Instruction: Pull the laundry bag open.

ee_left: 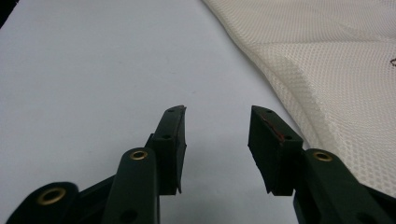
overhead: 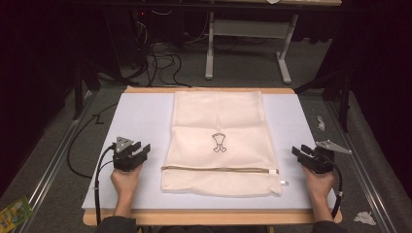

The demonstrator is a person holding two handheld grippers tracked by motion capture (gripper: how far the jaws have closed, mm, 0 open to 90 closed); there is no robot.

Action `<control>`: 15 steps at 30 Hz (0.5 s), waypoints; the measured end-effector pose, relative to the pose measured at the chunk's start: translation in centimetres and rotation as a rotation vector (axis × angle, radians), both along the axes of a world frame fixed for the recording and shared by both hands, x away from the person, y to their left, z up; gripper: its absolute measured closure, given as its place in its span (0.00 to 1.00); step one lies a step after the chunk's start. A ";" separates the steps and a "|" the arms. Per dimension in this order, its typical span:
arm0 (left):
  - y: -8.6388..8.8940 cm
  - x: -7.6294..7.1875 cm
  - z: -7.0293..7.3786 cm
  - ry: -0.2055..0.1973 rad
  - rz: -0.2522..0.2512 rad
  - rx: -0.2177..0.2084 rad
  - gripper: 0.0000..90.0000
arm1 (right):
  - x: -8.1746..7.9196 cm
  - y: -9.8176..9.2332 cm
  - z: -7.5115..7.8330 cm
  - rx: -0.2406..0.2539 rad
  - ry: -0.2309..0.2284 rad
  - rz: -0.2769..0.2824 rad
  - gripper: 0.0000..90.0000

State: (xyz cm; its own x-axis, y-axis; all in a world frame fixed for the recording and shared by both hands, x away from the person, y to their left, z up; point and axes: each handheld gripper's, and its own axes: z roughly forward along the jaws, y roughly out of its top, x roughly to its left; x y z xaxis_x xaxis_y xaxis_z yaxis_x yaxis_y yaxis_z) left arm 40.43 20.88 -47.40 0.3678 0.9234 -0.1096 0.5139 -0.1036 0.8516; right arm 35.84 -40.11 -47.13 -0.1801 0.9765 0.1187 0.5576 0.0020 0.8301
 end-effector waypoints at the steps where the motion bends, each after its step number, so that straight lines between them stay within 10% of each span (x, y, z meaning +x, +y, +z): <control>1: -0.1 0.1 -0.1 0.000 -0.001 0.003 0.63 | 0.0 0.0 0.0 -0.002 0.001 0.000 0.61; 15: -0.2 -0.3 -0.9 -0.021 0.003 -0.003 0.61 | 0.0 -0.1 -0.3 0.018 0.007 0.002 0.56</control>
